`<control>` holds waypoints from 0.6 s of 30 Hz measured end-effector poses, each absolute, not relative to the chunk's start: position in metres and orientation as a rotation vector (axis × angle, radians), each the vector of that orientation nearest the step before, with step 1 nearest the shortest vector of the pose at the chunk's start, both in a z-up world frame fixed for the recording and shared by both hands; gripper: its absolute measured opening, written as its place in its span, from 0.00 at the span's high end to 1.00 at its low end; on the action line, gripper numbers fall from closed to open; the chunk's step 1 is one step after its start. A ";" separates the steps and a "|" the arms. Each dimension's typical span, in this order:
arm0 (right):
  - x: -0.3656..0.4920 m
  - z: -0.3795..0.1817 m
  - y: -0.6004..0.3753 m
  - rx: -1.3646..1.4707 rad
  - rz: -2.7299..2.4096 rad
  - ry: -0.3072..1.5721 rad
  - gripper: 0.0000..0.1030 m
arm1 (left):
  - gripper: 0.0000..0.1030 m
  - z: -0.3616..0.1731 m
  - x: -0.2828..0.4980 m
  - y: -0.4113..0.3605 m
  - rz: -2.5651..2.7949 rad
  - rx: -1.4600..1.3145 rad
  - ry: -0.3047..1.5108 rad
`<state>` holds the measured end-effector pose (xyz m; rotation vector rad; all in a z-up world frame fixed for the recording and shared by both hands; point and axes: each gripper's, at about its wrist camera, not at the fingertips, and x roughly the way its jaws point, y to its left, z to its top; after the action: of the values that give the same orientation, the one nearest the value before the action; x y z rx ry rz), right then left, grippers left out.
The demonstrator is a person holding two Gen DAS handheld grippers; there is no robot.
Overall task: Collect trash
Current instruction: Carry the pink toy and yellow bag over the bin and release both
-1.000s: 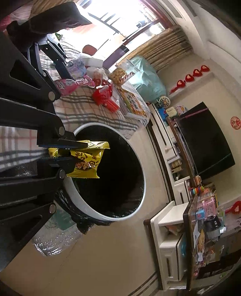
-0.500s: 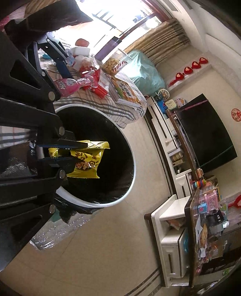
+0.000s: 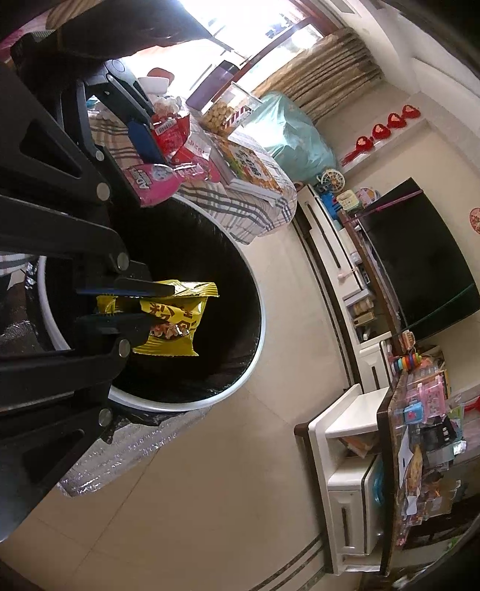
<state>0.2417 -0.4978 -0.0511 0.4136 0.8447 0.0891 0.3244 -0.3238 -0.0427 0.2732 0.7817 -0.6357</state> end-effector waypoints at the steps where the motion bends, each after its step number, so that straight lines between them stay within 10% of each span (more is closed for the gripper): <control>1: 0.242 -0.052 -0.500 0.416 0.089 0.847 0.93 | 0.48 -0.045 0.328 -0.326 -0.639 0.272 0.790; 11: 0.249 -0.056 -0.507 0.443 0.088 0.862 0.86 | 0.45 -0.049 0.343 -0.337 -0.673 0.270 0.820; 14: 0.250 -0.055 -0.508 0.464 0.093 0.864 0.64 | 0.32 -0.048 0.341 -0.336 -0.663 0.274 0.825; 18: 0.246 -0.050 -0.507 0.471 0.091 0.847 0.61 | 0.28 -0.045 0.334 -0.325 -0.643 0.260 0.813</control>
<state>0.2458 -0.5071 -0.0496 0.4711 0.8473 0.0914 0.3338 -0.3245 -0.0446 0.2596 0.8128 -0.6425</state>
